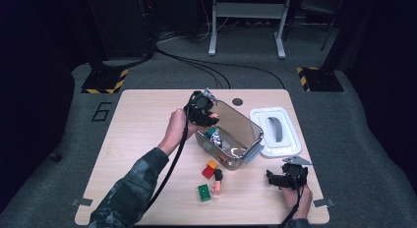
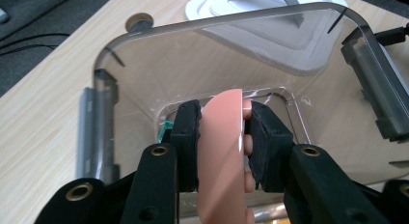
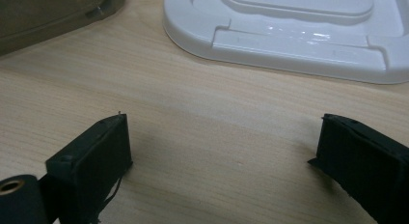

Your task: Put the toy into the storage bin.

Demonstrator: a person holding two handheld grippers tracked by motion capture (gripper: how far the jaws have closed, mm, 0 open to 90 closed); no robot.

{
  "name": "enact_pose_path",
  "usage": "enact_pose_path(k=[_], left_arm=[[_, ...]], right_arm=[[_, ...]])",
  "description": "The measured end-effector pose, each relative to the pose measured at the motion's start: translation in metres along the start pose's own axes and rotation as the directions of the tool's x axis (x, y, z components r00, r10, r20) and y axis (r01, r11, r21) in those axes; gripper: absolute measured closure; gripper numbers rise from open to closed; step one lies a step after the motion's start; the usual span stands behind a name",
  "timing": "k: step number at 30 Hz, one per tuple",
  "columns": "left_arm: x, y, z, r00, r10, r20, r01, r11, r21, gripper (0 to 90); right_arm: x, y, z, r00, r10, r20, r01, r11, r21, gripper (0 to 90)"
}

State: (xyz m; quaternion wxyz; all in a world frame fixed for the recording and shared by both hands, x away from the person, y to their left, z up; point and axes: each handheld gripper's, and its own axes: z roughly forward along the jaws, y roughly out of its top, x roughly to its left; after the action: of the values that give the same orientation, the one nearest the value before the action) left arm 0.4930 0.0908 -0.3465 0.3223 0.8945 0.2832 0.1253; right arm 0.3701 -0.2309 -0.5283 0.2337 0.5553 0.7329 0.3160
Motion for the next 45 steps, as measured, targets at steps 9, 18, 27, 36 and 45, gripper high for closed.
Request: enact_pose_path(k=[9, 18, 27, 36, 45], left_arm=[[-0.016, 0.001, 0.024, 0.9993, 0.03, 0.023, -0.031, 0.9988, 0.038, 66.9], [-0.026, -0.007, 0.043, 0.9979, 0.027, 0.059, -0.032, 0.9961, 0.083, 66.8], [-0.024, -0.015, 0.053, 0.9966, -0.004, 0.082, -0.005, 0.9937, 0.112, 66.3], [-0.022, -0.017, 0.046, 0.9957, -0.023, 0.09, 0.013, 0.9931, 0.116, 53.9], [-0.024, -0.029, 0.016, 0.9986, -0.006, 0.053, 0.003, 0.9978, 0.066, 28.1]], right_arm=[[0.0, 0.0, 0.0, 1.0, 0.0, 0.0, 0.0, 1.0, 0.0, 4.2], [0.0, 0.0, 0.0, 1.0, 0.0, -0.001, 0.0, 1.0, 0.0, 4.2], [0.0, 0.0, 0.0, 1.0, 0.003, -0.001, -0.003, 1.0, -0.003, 4.1], [0.0, 0.0, 0.0, 1.0, 0.007, -0.003, -0.007, 1.0, -0.005, 4.1], [0.001, 0.0, 0.0, 0.9998, 0.021, 0.003, -0.021, 0.9997, -0.007, 4.1]])
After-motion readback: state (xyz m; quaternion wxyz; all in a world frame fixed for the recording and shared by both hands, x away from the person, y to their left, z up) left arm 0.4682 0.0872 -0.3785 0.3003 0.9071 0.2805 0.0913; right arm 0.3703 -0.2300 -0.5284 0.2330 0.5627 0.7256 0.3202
